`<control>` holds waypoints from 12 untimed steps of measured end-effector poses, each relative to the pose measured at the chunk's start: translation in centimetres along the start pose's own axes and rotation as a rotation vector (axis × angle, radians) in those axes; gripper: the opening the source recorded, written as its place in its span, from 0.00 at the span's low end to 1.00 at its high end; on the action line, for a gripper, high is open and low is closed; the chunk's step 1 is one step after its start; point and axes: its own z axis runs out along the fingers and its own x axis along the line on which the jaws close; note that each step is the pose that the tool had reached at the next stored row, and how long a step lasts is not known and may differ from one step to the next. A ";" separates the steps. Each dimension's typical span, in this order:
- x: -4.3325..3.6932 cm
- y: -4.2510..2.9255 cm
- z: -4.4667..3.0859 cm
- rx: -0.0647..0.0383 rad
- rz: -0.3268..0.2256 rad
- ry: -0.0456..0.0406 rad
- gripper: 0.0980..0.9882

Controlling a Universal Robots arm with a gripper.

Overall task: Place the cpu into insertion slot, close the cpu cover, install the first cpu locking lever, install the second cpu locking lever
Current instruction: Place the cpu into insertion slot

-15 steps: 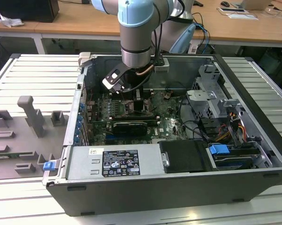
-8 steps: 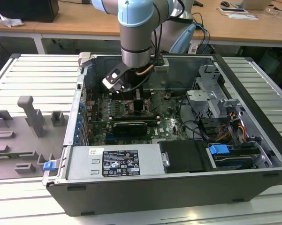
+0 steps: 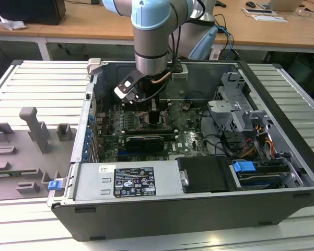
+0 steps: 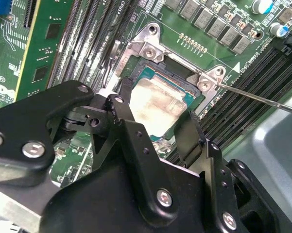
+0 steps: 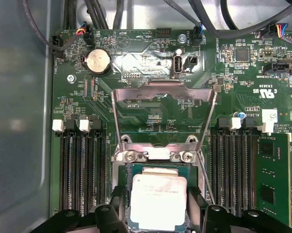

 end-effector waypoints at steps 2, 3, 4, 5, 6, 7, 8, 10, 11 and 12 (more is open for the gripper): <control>0.00 0.00 -0.04 0.000 0.000 0.0008 0.58; 0.00 0.01 -0.10 0.000 0.000 0.0007 0.58; 0.00 0.01 -0.17 0.000 0.000 0.0007 0.58; 0.00 0.02 -0.24 0.000 0.000 0.0006 0.58; 0.00 0.02 -0.26 0.000 0.000 0.0008 0.58; 0.01 0.02 -0.26 0.000 0.000 0.0011 0.58; 0.00 0.02 -0.27 0.000 0.000 0.0010 0.57; 0.00 0.02 -0.28 0.000 0.000 0.0006 0.49; 0.00 0.02 -0.29 0.000 0.000 0.0007 0.49; 0.00 0.03 -0.35 0.000 0.000 0.0007 0.48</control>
